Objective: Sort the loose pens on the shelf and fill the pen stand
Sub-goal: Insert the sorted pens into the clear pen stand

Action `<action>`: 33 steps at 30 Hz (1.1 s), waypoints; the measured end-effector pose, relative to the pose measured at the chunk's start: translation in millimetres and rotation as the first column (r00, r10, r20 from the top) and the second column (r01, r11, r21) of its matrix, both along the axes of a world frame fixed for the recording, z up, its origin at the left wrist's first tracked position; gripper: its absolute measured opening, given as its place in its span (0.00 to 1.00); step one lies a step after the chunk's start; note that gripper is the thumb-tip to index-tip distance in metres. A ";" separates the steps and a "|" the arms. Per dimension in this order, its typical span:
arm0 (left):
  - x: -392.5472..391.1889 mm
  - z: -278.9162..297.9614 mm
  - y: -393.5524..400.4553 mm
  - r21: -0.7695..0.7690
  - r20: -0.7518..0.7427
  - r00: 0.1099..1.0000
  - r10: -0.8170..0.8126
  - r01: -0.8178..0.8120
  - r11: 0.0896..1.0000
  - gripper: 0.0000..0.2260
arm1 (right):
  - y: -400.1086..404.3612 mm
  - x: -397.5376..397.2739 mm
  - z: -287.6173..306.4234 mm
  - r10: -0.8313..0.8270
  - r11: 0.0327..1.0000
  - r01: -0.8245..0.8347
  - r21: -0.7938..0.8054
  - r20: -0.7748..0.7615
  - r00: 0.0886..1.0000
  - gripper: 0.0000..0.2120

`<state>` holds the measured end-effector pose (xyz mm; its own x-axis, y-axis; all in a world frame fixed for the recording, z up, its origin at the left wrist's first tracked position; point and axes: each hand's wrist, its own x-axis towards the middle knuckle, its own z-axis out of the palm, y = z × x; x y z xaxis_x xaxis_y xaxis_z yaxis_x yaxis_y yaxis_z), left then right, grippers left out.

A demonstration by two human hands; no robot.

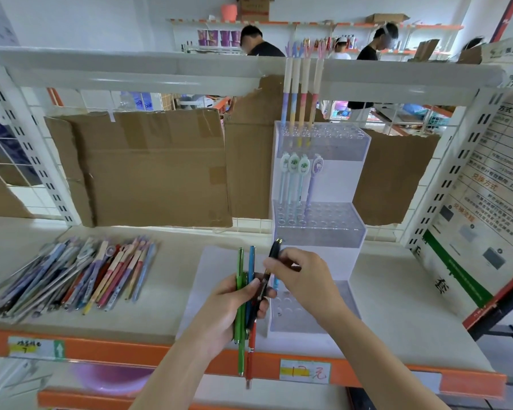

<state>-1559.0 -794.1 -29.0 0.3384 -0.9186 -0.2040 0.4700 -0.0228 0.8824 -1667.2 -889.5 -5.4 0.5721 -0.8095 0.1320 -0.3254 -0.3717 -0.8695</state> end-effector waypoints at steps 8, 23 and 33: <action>13.3 -9.0 3.1 0.074 -0.129 0.978 0.164 -0.156 0.985 0.07 | -21.3 -21.8 15.7 -0.186 0.963 0.203 -0.180 0.103 0.977 0.10; 9.8 -4.0 0.4 0.059 -0.081 0.989 0.126 -0.121 0.991 0.07 | -26.4 -11.1 -29.6 -0.102 0.962 0.045 -0.271 -0.201 0.974 0.10; 8.9 -5.7 -0.4 0.039 -0.058 0.993 0.107 -0.104 0.994 0.09 | -30.0 -4.2 -25.7 -0.219 0.841 -0.075 -0.536 -0.464 0.859 0.16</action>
